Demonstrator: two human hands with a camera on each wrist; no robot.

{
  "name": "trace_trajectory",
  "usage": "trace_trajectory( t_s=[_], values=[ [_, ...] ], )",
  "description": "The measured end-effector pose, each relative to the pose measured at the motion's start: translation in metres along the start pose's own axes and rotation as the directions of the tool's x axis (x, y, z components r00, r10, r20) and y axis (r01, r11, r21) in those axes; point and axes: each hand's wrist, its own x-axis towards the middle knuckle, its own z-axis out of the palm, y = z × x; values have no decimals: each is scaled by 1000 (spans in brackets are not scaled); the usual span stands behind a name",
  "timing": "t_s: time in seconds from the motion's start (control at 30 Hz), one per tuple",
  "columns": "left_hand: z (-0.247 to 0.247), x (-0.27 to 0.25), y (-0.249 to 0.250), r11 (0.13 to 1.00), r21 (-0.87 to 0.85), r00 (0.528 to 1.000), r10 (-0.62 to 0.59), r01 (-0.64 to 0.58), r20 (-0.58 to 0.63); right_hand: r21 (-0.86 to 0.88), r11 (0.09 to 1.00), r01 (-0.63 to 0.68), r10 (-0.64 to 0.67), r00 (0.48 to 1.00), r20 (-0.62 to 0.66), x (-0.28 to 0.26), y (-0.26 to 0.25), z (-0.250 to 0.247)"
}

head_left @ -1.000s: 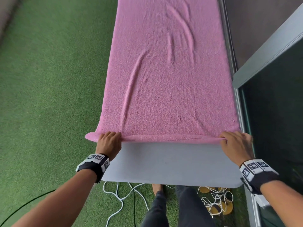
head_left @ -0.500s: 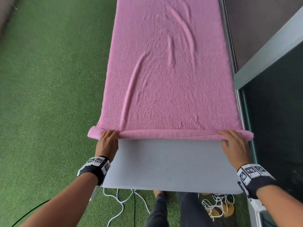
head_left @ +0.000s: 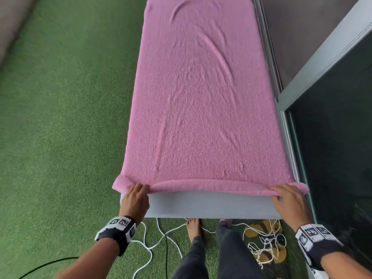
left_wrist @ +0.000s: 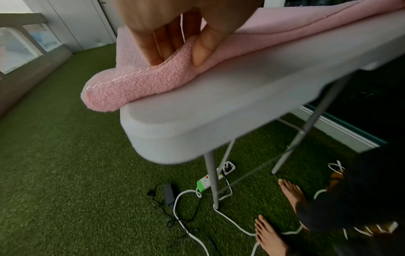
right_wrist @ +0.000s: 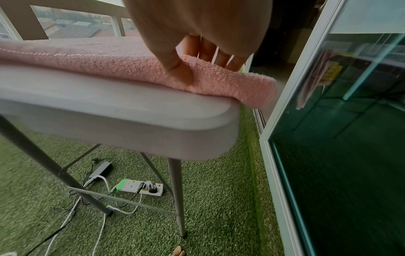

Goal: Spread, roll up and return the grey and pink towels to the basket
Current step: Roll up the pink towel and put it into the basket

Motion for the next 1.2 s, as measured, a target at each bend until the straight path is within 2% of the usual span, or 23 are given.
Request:
trace_trajectory(
  t_s=[0.13, 0.2, 0.27, 0.37, 0.43, 0.53, 0.73, 0.87, 0.9, 1.0, 1.03, 1.13, 1.2],
  values=[
    [-4, -29, 3, 999, -15, 997, 31, -30, 77, -61, 998, 33, -35, 999, -29, -19, 5, 0],
    [-1, -29, -3, 999, -41, 996, 10, -7, 94, -99, 993, 72, -72, 997, -2, -19, 4, -3],
    [0, -16, -8, 1000, -18, 995, -17, 19, 103, -79, 996, 38, -39, 999, -22, -8, 0, -10],
    [-4, 10, -3, 986, 104, 992, -128, 128, -7, -114, 993, -41, 30, 995, -96, 9, -12, -16],
    [-4, 18, 2, 979, 121, 987, -163, 163, -11, -114, 993, -9, 1, 998, -67, 13, -19, -15],
    [5, 14, 2, 983, 105, 988, -153, 149, 35, -144, 988, 55, -45, 997, 67, 5, -20, -8],
    [2, 28, -13, 994, 103, 999, -30, 29, 16, -128, 991, 36, -30, 999, 44, 27, -16, -14],
    [-12, 63, -13, 994, 64, 990, -97, 91, 105, -143, 989, 24, -9, 994, 109, 70, -16, -23],
    [-15, 71, -13, 992, 78, 991, -106, 99, 83, -149, 989, 14, 0, 996, 93, 78, -16, -24],
    [-15, 81, -12, 990, 108, 993, -78, 87, -86, -163, 987, 8, -19, 998, -66, 83, -20, -20],
    [-13, 77, -9, 993, 88, 992, -64, 74, -108, -138, 990, 26, -36, 997, -73, 79, -24, -17],
    [-1, 62, -4, 997, 77, 999, -12, 15, -47, -66, 994, 84, -83, 996, 12, 60, -29, -5],
    [5, 57, -9, 995, 102, 1000, -12, 11, 13, -83, 992, 99, -99, 995, 10, 55, -26, -2]
  ],
)
